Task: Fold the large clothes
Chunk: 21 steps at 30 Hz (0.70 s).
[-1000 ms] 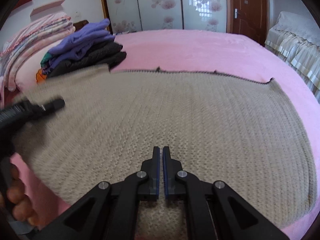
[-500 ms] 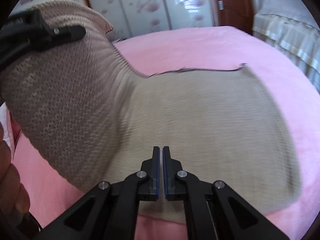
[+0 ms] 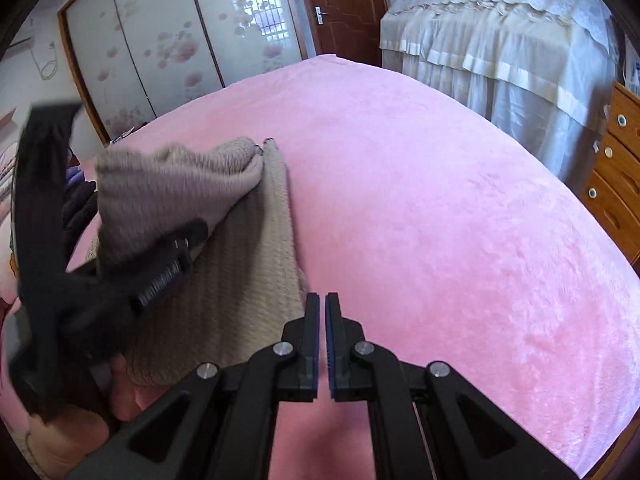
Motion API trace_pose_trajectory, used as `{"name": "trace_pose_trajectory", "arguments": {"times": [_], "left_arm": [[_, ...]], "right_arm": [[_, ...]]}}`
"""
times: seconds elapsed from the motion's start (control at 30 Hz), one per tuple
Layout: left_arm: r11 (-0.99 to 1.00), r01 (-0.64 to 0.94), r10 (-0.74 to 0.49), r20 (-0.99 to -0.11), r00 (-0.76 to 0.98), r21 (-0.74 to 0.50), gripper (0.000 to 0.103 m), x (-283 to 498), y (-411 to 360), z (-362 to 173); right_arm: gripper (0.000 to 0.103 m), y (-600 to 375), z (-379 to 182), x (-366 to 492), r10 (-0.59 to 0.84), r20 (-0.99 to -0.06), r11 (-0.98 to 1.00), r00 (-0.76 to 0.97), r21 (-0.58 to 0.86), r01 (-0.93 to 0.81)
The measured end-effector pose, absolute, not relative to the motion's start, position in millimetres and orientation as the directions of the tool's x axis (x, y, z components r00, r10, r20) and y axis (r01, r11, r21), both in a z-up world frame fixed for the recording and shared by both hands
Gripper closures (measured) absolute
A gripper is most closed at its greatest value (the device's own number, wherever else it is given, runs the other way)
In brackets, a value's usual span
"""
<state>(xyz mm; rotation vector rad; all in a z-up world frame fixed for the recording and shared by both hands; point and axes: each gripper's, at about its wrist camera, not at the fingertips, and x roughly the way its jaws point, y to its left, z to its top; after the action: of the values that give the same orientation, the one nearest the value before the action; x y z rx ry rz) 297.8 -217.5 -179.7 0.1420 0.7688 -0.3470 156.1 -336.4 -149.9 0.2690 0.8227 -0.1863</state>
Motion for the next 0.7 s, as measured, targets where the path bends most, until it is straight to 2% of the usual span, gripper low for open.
{"name": "trace_pose_trajectory", "arguments": {"times": [0.03,0.1,0.17,0.37,0.5,0.57,0.63,0.7], "left_arm": [[0.929,0.370,-0.269,-0.702,0.659,-0.009,0.074,296,-215,-178],[0.915,0.397,-0.330,-0.707,0.625,-0.075,0.050,292,-210,-170],[0.906,0.409,-0.359,-0.707,0.609,-0.107,0.041,285,-203,-162],[0.886,0.443,-0.406,-0.686,0.605,-0.133,0.040,248,-176,-127],[0.916,0.376,-0.382,-0.592,0.710,-0.140,0.024,234,-139,-89],[0.934,0.320,-0.354,-0.559,0.750,-0.161,0.023,235,-116,-79],[0.957,0.237,-0.289,-0.569,0.769,-0.167,0.021,244,-93,-79],[0.976,0.148,-0.216,-0.618,0.756,-0.160,0.021,253,-70,-89]], "right_arm": [[0.100,-342,-151,153,-0.054,-0.746,0.948,0.664,0.171,0.270],[0.100,-348,-155,151,-0.038,-0.750,0.942,0.660,0.193,0.274],[0.100,-352,-155,154,-0.021,-0.749,0.939,0.663,0.213,0.271],[0.100,-354,-135,161,0.014,-0.718,0.946,0.696,0.235,0.223],[0.100,-351,-115,162,0.084,-0.698,0.945,0.711,0.283,0.167],[0.090,-345,-104,165,0.133,-0.685,0.938,0.716,0.321,0.133],[0.061,-339,-93,171,0.194,-0.664,0.927,0.722,0.365,0.086],[0.052,-332,-81,179,0.226,-0.642,0.924,0.733,0.379,0.048]]}}
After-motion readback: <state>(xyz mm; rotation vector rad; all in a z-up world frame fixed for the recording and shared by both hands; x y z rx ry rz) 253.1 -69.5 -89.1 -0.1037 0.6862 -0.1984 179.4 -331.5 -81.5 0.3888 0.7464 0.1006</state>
